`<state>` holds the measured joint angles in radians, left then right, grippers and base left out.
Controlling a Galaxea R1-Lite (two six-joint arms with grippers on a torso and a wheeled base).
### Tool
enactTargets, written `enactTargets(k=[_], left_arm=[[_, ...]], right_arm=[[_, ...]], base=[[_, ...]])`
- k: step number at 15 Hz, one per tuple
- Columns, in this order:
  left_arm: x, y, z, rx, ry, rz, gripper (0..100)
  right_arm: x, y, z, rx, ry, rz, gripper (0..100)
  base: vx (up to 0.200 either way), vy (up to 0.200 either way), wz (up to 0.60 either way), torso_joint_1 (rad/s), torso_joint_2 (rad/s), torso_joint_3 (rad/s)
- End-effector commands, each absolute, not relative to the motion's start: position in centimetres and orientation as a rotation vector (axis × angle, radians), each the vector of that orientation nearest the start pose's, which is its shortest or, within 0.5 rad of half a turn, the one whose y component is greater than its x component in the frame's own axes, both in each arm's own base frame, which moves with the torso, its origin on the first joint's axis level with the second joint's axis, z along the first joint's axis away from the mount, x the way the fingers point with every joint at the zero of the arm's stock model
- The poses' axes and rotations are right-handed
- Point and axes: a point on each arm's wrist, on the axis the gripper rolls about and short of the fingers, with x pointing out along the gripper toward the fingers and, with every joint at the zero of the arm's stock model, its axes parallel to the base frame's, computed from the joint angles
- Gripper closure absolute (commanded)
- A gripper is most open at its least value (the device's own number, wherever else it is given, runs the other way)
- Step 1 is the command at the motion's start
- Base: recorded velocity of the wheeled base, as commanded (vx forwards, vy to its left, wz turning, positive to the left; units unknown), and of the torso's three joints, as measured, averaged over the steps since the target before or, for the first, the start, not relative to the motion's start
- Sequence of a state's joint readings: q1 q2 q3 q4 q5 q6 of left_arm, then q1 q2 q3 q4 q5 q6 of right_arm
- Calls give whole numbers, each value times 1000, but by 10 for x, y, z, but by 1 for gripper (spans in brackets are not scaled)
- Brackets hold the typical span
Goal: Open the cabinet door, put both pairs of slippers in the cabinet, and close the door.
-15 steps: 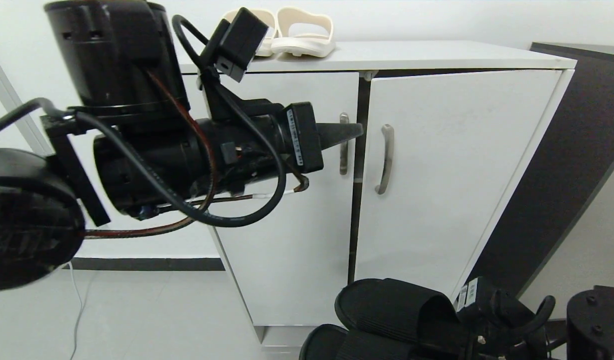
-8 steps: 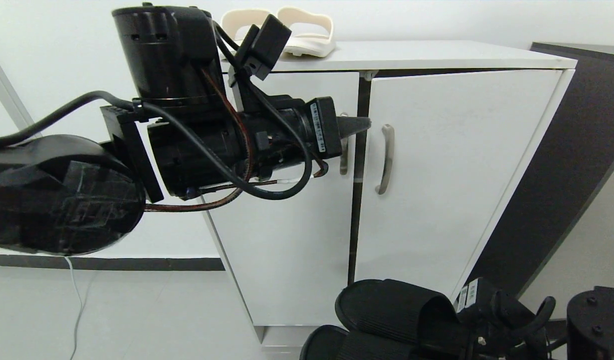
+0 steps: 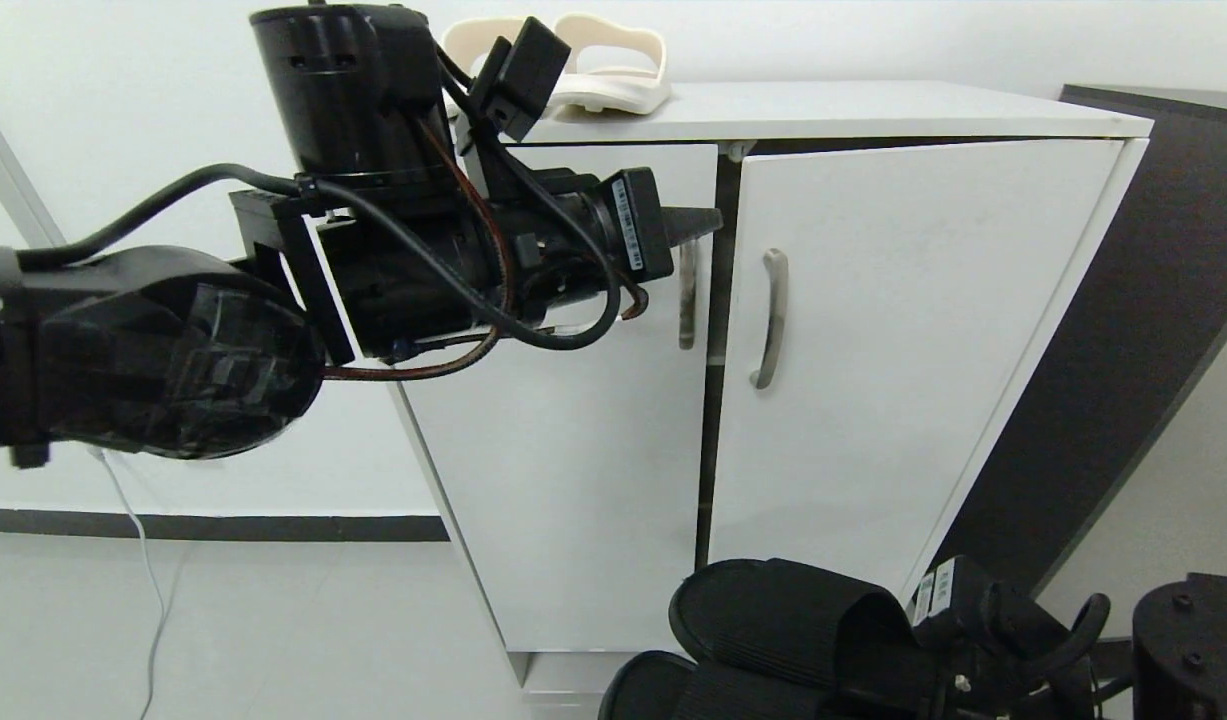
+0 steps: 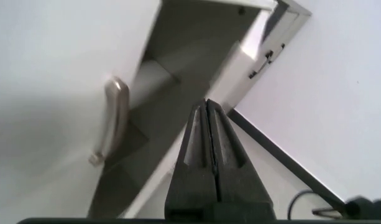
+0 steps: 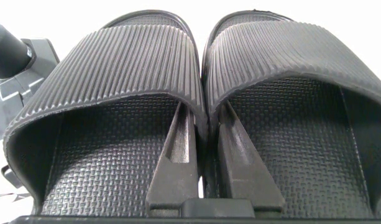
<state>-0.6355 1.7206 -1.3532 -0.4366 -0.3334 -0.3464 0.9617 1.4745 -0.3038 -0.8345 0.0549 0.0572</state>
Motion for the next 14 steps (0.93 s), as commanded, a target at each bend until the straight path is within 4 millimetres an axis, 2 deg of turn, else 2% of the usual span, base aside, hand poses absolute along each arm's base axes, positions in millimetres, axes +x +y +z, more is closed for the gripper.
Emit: enactTargets(k=[1, 4, 7, 12, 14], left_arm=[[279, -213, 307, -329, 103, -966, 100], [298, -225, 309, -339, 67, -903, 100], [305, -230, 309, -342, 54, -899, 100], [306, -232, 307, -345, 63, -901, 100], [304, -235, 306, -348, 67, -909, 100]], right_arm=[[116, 169, 133, -102, 344, 999, 100], [116, 169, 134, -101, 340, 996, 100], [117, 170, 133, -103, 343, 997, 100], [109, 172, 129, -118, 359, 1027, 100], [108, 173, 128, -124, 366, 1036, 100]], base=[[0, 0, 0, 0, 0, 0], [0, 0, 0, 0, 0, 0], [0, 0, 0, 0, 0, 0], [0, 0, 0, 0, 0, 0], [-200, 0, 0, 7, 10, 5]])
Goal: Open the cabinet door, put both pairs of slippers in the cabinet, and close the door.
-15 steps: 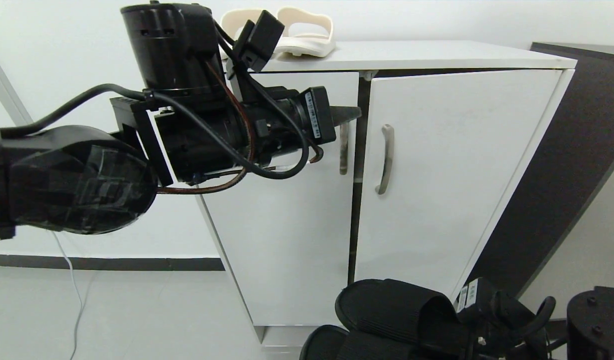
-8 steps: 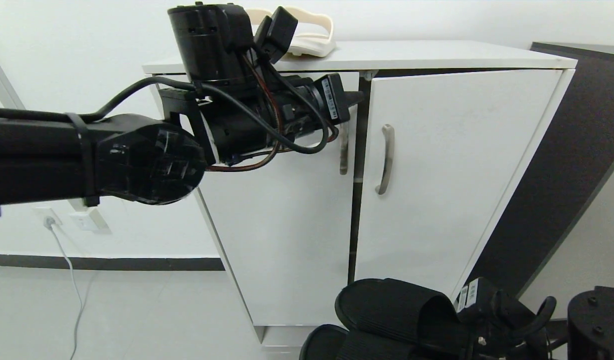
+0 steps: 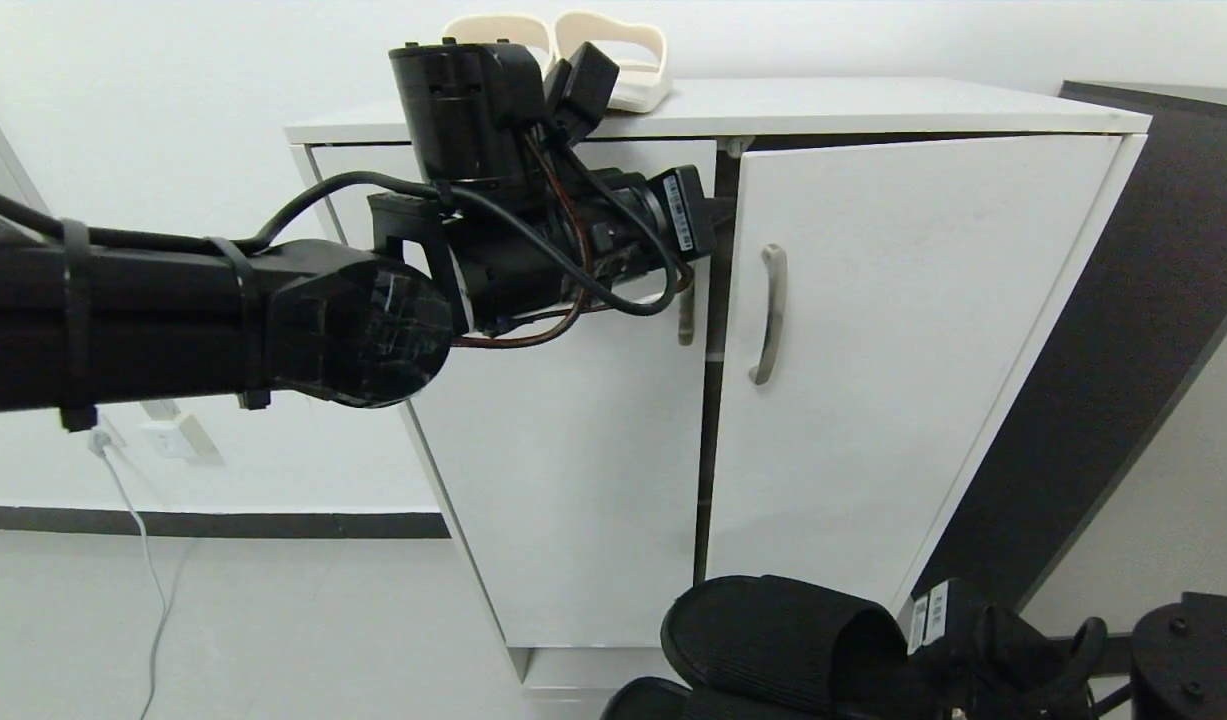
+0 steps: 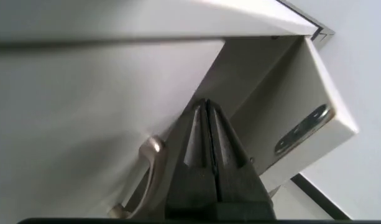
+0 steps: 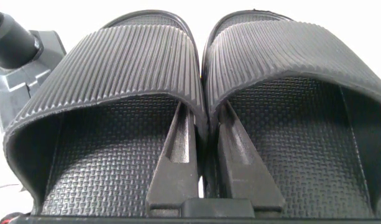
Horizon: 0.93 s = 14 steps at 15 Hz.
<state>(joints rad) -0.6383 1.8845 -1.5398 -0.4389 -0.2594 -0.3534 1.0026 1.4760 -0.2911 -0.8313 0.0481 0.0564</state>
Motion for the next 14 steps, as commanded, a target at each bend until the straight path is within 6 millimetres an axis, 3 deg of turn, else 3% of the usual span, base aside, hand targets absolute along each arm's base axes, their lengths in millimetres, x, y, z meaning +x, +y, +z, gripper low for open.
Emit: enactTargets(k=[1, 6, 9, 11, 14], left_arm=[[300, -240, 304, -348, 76, -925, 100], [241, -277, 301, -318, 122, -1097, 100], [240, -275, 304, -341, 52, -1103, 100], [252, -257, 303, -340, 45, -1045, 100], [256, -199, 310, -340, 14, -905, 100]], right_arm=[[107, 173, 127, -126, 369, 1040, 100], [99, 175, 126, -135, 372, 1074, 100], [98, 174, 126, -135, 370, 1077, 100], [99, 174, 125, -136, 375, 1074, 100], [116, 173, 123, -124, 386, 976, 100]], base=[[-200, 0, 0, 12, 2, 7], [-200, 0, 0, 1, 0, 4], [-67, 0, 0, -1, 1, 1], [0, 0, 0, 0, 0, 0], [0, 0, 0, 0, 0, 0]])
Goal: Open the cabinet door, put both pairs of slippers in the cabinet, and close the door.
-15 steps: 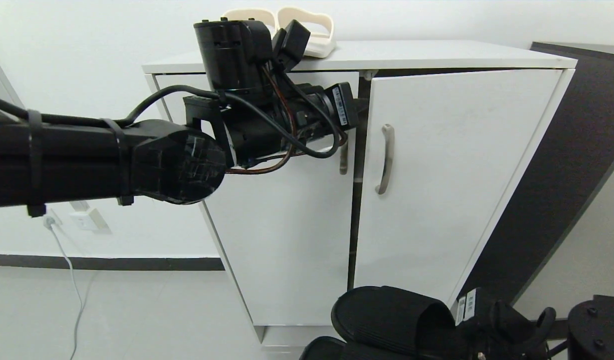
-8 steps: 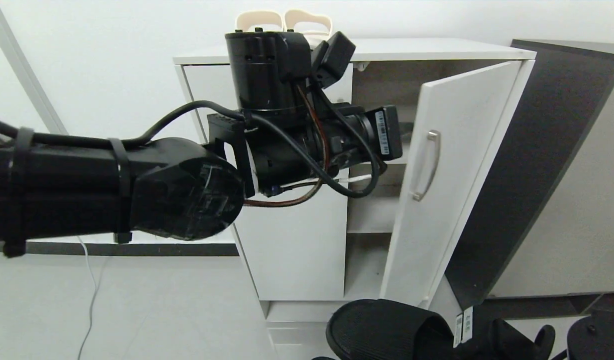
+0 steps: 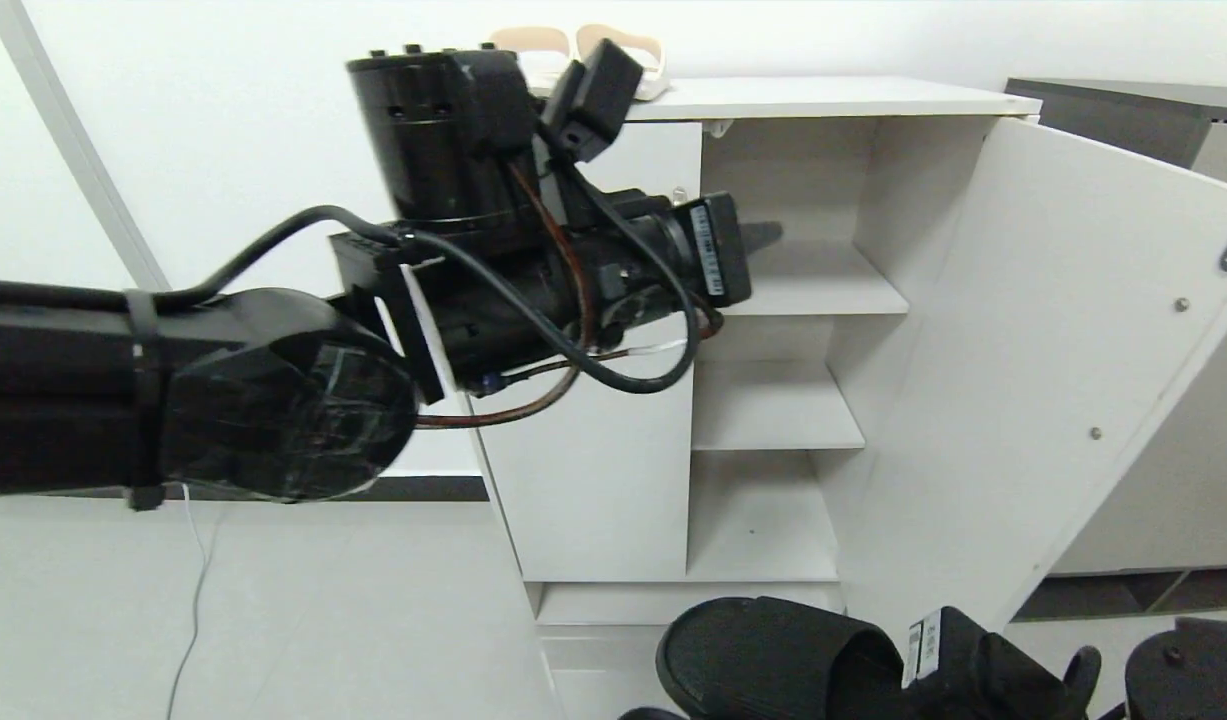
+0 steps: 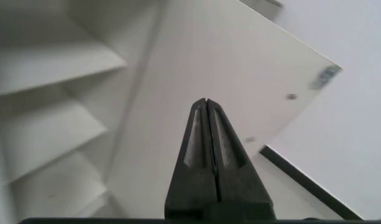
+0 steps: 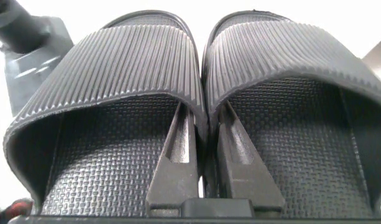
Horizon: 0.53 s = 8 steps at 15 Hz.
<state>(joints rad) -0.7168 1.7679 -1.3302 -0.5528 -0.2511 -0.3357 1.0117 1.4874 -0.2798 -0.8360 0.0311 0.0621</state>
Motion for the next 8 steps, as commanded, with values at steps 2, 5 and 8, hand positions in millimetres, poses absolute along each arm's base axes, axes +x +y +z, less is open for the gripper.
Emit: enactTargets(k=[2, 5, 8], left_arm=[[240, -163, 314, -344, -9, -796, 100], [167, -99, 300, -314, -60, -569, 100], [95, -42, 254, -154, -64, -306, 100]], right_arm=[[132, 171, 122, -123, 386, 859, 100], [159, 180, 125, -103, 358, 660, 100], [175, 192, 126, -59, 338, 521, 100]], base=[[0, 0, 0, 0, 0, 0], [0, 0, 0, 0, 0, 0], [0, 0, 0, 0, 0, 0]])
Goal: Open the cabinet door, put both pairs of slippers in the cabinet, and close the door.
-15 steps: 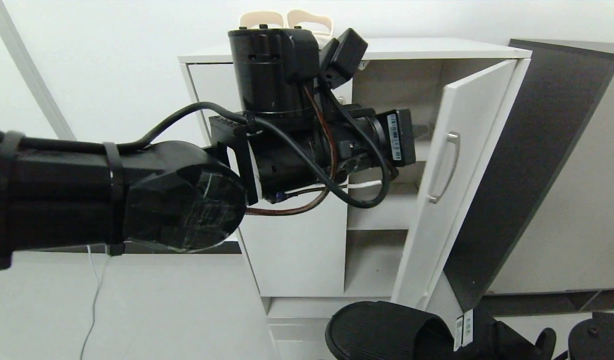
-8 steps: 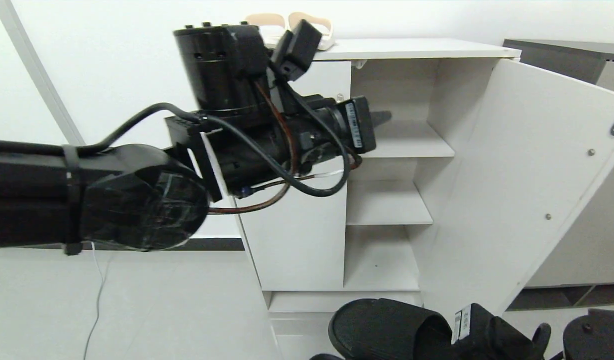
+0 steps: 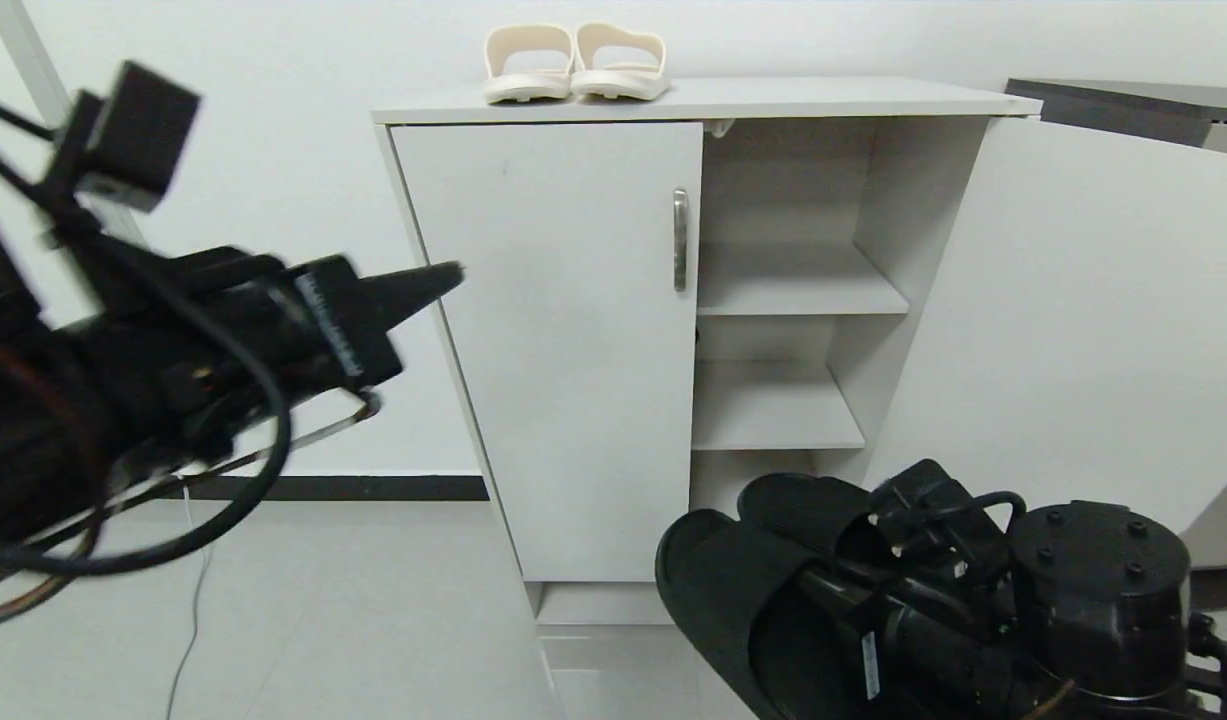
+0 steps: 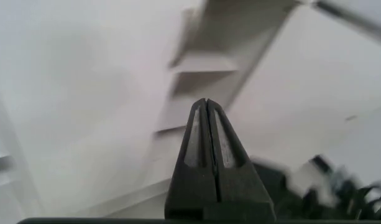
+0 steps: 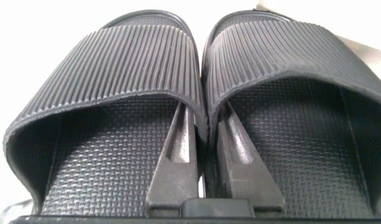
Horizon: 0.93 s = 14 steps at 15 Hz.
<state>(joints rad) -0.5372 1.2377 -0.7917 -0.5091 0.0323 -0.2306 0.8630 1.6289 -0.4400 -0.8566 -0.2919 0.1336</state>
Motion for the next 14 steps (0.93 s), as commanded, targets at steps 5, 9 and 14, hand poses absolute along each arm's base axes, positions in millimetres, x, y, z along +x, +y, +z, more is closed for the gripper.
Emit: enactTargets(k=[5, 9, 14], left_arm=[[-11, 7, 191, -102, -98, 73, 100], [-39, 9, 138, -92, -44, 115, 100], [-16, 7, 87, -70, -10, 116, 100]], right_arm=[[175, 192, 125, -71, 337, 504, 100], [171, 195, 124, -83, 332, 491, 100], [170, 196, 122, -90, 339, 496, 100]], base=[[0, 0, 0, 0, 0, 0], [0, 0, 0, 0, 0, 0], [0, 0, 0, 0, 0, 0]])
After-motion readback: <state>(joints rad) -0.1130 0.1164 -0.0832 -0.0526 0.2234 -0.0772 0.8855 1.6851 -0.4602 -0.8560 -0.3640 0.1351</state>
